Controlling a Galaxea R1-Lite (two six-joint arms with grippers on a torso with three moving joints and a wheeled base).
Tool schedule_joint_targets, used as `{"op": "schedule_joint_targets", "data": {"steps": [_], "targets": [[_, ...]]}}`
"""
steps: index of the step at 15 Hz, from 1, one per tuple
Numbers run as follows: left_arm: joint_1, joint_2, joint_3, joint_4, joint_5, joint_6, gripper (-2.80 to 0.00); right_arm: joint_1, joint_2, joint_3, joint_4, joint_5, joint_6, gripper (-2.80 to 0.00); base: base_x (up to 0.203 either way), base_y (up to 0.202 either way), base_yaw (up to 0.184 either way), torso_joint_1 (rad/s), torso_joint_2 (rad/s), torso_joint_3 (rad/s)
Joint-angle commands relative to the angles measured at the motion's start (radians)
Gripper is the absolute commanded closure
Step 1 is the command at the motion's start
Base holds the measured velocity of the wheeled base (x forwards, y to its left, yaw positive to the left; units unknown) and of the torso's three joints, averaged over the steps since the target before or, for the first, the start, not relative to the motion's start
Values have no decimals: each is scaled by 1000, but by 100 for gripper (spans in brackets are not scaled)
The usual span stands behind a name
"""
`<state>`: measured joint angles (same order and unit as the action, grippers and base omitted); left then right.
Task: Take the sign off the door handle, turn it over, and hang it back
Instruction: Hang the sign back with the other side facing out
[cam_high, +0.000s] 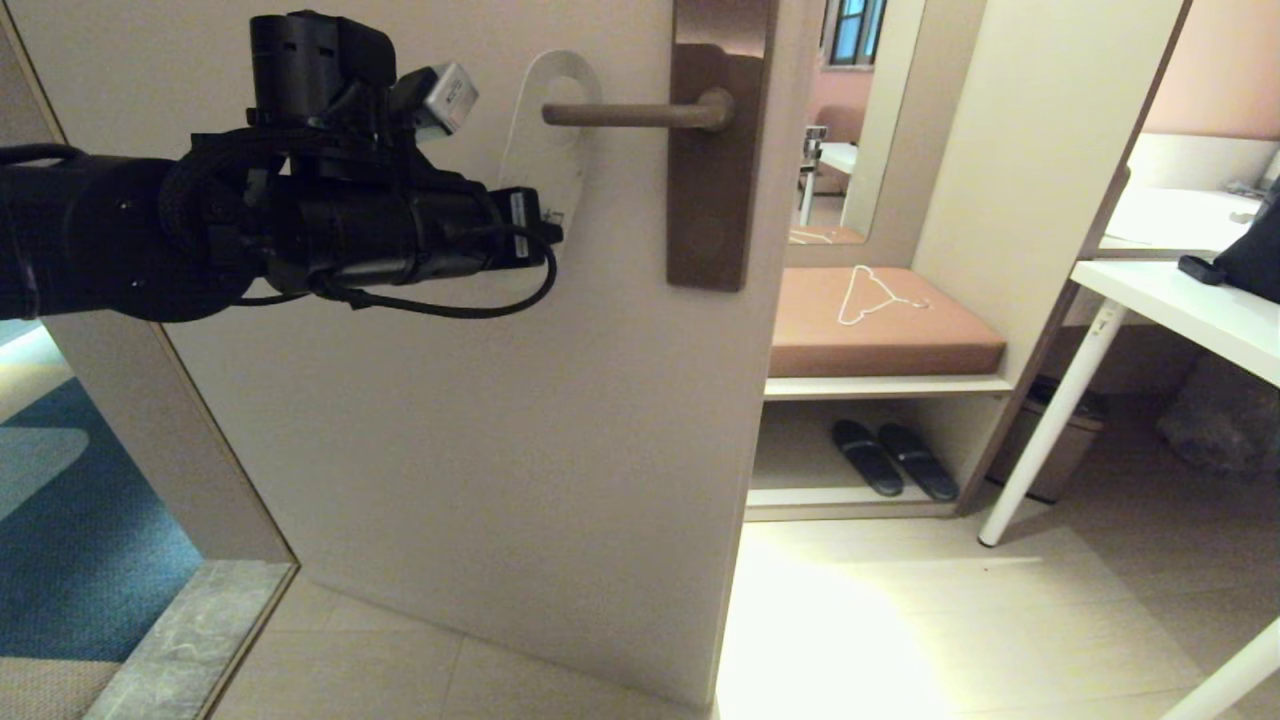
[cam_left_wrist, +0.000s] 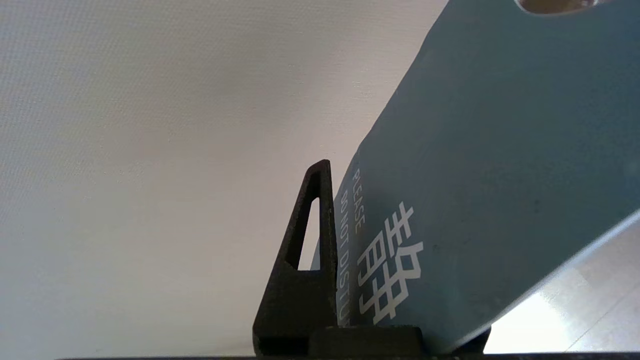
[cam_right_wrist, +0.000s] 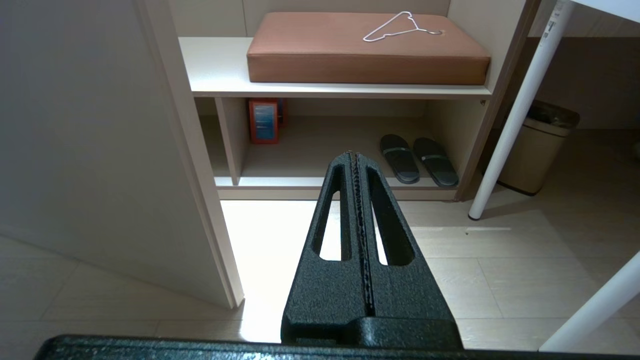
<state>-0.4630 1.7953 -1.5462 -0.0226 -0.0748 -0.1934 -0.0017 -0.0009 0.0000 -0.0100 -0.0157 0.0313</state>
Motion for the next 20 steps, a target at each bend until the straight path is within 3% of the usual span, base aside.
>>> {"op": "schedule_joint_targets", "data": {"steps": [1,3,6,11,20], "targets": [[-18,-8,1,-2,1,-1,0,0,1,0,-1,0,1,0,0,0,0,0,0,0],[-38,-19,5,-2,7,-1,0,0,1,0,-1,0,0,0,0,0,0,0,0,0],[-91,-31,9,-4,82,2,0,0,1,0,-1,0,1,0,0,0,0,0,0,0],[-185,-34,14,-8,146,2,0,0,1,0,-1,0,1,0,0,0,0,0,0,0],[-243,-7,38,-69,167,8,0,0,1,0,-1,0,1,0,0,0,0,0,0,0]]}}
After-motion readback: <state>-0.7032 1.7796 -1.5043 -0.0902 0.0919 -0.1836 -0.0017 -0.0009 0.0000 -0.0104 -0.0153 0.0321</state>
